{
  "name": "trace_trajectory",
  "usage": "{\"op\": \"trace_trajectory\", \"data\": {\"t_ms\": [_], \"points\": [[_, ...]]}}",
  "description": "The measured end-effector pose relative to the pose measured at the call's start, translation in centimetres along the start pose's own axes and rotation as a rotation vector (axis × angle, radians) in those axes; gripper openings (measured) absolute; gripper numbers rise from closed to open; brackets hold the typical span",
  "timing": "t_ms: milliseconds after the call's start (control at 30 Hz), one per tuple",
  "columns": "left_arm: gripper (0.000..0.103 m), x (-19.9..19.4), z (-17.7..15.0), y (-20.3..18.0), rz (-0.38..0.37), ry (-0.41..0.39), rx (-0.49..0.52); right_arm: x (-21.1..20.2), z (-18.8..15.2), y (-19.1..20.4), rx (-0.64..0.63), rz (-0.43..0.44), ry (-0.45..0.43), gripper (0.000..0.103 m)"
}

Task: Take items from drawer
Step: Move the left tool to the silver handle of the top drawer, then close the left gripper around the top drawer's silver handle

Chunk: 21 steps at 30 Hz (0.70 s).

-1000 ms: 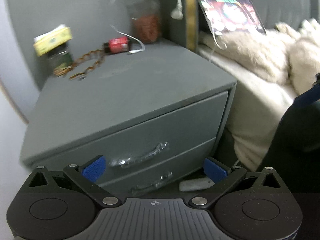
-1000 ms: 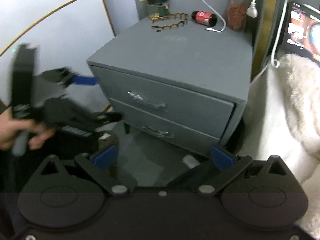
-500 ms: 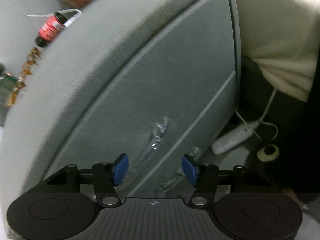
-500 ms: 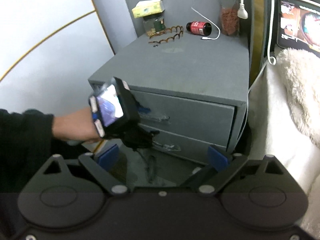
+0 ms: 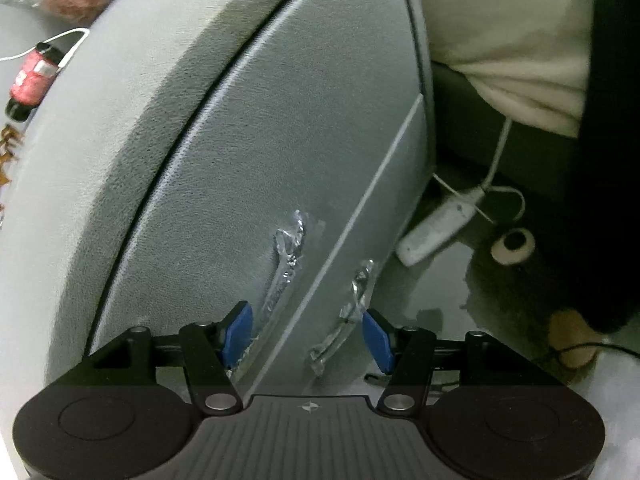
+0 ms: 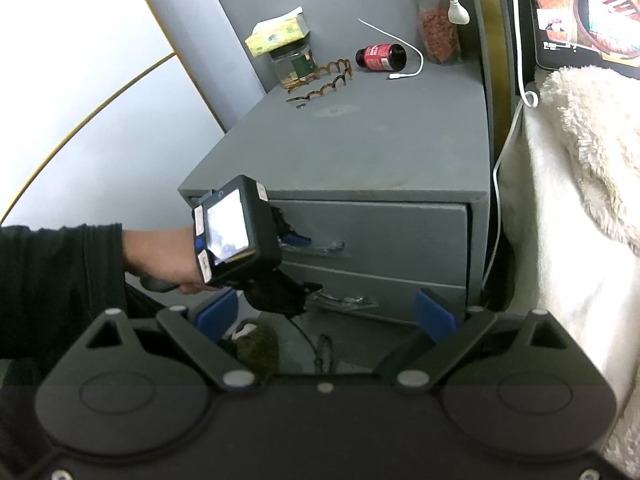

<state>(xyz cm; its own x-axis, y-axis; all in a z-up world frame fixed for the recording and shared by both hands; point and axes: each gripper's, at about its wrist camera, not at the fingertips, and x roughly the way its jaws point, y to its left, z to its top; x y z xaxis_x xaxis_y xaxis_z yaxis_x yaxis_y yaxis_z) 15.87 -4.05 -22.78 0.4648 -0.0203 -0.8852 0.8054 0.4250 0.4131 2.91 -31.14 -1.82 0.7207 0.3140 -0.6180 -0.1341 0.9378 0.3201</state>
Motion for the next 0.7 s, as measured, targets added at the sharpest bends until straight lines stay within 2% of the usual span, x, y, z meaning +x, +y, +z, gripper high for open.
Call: {"op": "trace_trajectory", "data": {"t_ms": [200, 300, 467, 533, 567, 633, 700], "points": [[0.053, 0.3, -0.1, -0.2, 0.002, 0.013, 0.005, -0.1, 0.0, 0.0, 0.002, -0.004, -0.001, 0.095], [0.053, -0.9, -1.1, -0.1, 0.006, 0.020, 0.025, 0.0, 0.0, -0.1, 0.005, -0.004, 0.000, 0.095], [0.053, -0.7, -0.7, 0.0, 0.011, 0.022, 0.032, -0.1, -0.1, -0.2, 0.014, 0.002, -0.003, 0.095], [0.054, -0.5, -0.3, -0.4, 0.039, 0.013, 0.063, -0.1, -0.1, -0.3, 0.018, 0.005, -0.006, 0.095], [0.058, -0.3, -0.2, -0.8, 0.057, 0.010, 0.084, -0.1, -0.1, -0.3, 0.021, 0.007, -0.007, 0.095], [0.083, 0.2, 0.2, -1.7, 0.065, 0.011, 0.096, -0.2, -0.1, -0.4, 0.027, 0.011, -0.009, 0.095], [0.089, 0.6, 1.1, -2.2, 0.072, 0.013, 0.068, -0.1, -0.1, -0.4, 0.031, 0.015, -0.008, 0.095]]}}
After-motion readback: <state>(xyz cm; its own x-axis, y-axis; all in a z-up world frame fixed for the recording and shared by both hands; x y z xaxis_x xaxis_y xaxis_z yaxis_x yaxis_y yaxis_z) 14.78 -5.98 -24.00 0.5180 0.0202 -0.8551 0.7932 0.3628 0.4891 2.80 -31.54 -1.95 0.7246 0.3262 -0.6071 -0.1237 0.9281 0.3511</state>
